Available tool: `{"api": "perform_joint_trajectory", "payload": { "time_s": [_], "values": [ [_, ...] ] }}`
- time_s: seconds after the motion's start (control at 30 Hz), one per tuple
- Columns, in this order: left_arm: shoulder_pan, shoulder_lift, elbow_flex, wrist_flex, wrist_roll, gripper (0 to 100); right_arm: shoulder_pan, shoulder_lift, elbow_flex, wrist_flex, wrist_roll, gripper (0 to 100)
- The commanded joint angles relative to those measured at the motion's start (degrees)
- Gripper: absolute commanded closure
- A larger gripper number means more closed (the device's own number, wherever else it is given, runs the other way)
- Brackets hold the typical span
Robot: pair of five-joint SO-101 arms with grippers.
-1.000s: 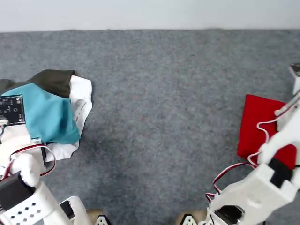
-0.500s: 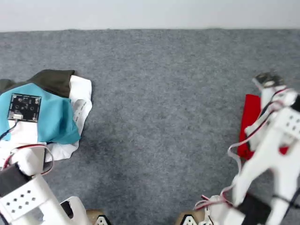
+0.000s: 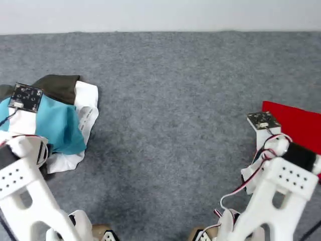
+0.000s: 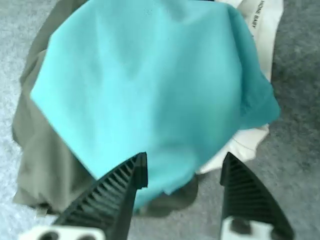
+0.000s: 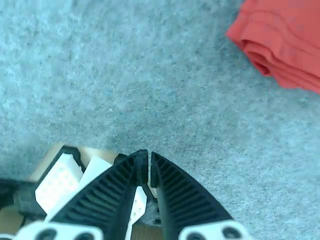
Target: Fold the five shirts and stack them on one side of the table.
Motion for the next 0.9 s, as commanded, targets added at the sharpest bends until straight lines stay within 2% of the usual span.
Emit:
{"api": "perform_joint_trajectory", "payload": {
  "time_s": [0.0, 0.1, 0.2, 0.23, 0.33, 0.4, 0.6, 0.87],
  "values": [
    [0.62, 4.84, 1.71, -7.56, -0.44, 75, -0.57, -3.12, -0.26, 2.33, -1.49, 99.0],
    [0.62, 9.32, 5.23, -15.56, -0.26, 80, -0.57, -3.65, -0.26, 2.33, -1.49, 99.0],
    [2.55, 12.48, 7.25, -21.8, -0.26, 95, -0.57, -3.74, -0.26, 2.33, -1.49, 99.0],
    [3.52, 13.1, 7.16, -22.42, -0.26, 99, -0.57, -3.91, -0.26, 2.33, -1.41, 99.0],
    [7.03, 11.52, 5.41, -20.04, 0.53, 99, -0.57, -4.0, -0.26, 2.24, -1.41, 99.0],
    [10.46, 8.62, 3.47, -17.41, 3.96, 99, -0.57, -4.09, -0.26, 2.24, -1.41, 99.0],
    [26.2, -2.46, -3.47, -12.48, 13.63, 99, -0.48, -4.09, -0.26, 2.33, -1.41, 99.0],
    [50.9, -5.1, -4.18, -14.86, 17.93, 99, -0.48, -4.09, -0.26, 2.33, -1.41, 99.0]
  ]
}}
